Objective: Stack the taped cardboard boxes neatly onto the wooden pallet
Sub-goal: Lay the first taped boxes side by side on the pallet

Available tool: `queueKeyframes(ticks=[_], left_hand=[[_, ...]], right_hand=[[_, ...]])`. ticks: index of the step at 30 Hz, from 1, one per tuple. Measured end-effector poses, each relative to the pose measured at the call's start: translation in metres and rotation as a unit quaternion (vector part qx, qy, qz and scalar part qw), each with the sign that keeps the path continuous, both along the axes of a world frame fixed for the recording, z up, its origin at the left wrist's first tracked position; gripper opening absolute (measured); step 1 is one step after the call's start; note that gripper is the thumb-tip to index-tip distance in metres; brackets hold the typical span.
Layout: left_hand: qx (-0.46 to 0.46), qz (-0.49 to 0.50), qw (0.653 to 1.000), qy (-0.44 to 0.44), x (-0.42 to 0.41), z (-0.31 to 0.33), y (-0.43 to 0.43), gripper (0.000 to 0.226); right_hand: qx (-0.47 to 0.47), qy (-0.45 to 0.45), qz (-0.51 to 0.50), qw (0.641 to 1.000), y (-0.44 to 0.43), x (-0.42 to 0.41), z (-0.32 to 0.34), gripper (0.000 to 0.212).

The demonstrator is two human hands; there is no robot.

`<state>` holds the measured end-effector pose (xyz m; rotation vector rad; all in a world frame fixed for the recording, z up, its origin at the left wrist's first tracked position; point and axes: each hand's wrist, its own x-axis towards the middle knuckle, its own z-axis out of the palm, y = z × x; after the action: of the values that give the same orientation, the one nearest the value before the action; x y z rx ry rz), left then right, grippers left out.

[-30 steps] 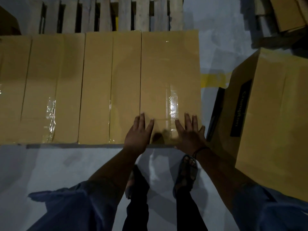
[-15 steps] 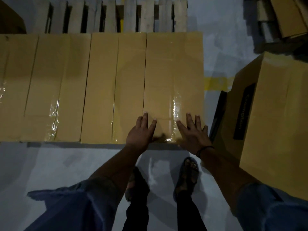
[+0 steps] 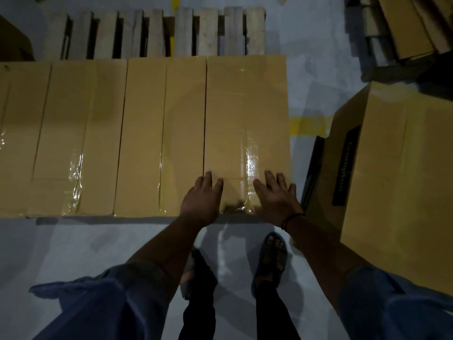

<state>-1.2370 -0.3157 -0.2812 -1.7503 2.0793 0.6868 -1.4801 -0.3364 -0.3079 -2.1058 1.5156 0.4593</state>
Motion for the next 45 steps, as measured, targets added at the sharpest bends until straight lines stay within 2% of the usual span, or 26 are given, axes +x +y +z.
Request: queueKeyframes(ticks=[8,13,24,33,45], left_hand=[[-0.008,0.027,0.999,0.019,-0.027,0.081,-0.019,0.087],[-0.024,0.062,0.997,0.037,-0.06,0.155,-0.034,0.074],[-0.044,0.126,0.989,0.062,-0.109,0.302,-0.031,0.079],[-0.078,0.114,0.986,0.091,-0.12,0.349,-0.06,0.076],[-0.101,0.114,0.985,0.085,-0.056,0.36,-0.103,0.074]], right_hand=[[0.025,-0.026,-0.05,0.998,-0.019,-0.001,0.092,0.075],[-0.014,-0.048,-0.075,0.996,-0.029,-0.008,0.162,0.068],[-0.03,-0.093,-0.11,0.989,-0.036,-0.046,0.314,0.065],[-0.038,-0.085,-0.108,0.99,-0.068,-0.046,0.367,0.062],[-0.054,-0.101,-0.144,0.983,-0.106,0.007,0.39,0.062]])
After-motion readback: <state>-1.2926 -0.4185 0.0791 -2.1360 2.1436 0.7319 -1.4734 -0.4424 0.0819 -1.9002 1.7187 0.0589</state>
